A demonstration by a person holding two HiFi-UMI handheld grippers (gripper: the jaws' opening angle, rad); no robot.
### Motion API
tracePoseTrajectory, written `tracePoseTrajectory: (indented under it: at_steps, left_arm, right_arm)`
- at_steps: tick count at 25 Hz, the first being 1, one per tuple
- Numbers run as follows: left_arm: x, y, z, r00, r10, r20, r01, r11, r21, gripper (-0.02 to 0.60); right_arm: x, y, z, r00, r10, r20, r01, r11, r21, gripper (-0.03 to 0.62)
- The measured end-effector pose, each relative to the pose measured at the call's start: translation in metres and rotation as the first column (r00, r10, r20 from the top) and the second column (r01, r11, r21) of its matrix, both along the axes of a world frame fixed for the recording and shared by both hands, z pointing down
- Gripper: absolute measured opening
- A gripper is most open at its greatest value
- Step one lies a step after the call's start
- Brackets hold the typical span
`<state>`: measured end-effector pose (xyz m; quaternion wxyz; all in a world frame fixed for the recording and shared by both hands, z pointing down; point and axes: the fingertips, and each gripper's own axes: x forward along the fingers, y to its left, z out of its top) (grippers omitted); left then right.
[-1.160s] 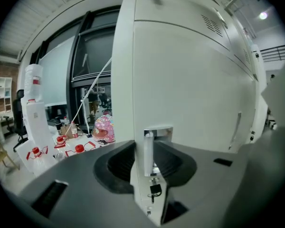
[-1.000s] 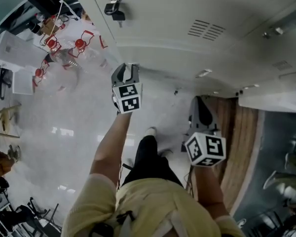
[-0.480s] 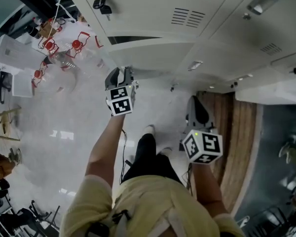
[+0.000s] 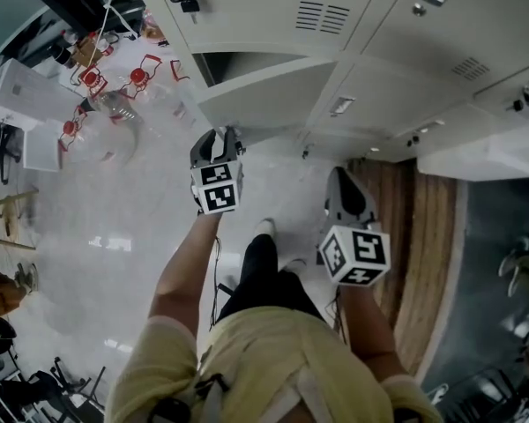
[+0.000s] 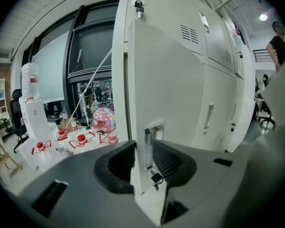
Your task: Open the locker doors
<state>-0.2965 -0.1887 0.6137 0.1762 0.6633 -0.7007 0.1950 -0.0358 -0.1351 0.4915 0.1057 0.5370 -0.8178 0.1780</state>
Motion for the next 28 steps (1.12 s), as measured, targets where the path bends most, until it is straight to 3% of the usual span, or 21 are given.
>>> tracePoseTrajectory:
  at_steps: [12, 20, 28]
  left_arm:
    - [0.037, 0.047, 0.001, 0.990, 0.133, 0.041, -0.131, 0.991, -0.034, 0.110]
    - [0.064, 0.074, 0.001, 0.965, 0.257, 0.042, -0.255, 0.965, -0.062, 0.110]
    - [0.103, 0.098, 0.001, 0.917, 0.392, 0.075, -0.386, 0.919, -0.083, 0.109]
  right_arm:
    - [0.009, 0.028, -0.002, 1.000, -0.021, 0.004, 0.021, 1.000, 0.015, 0.006]
    - [0.018, 0.043, -0.001, 1.000, -0.019, 0.009, 0.019, 1.000, 0.018, 0.006]
    - [0.039, 0.048, -0.005, 1.000, 0.023, 0.011, -0.023, 0.999, 0.030, 0.006]
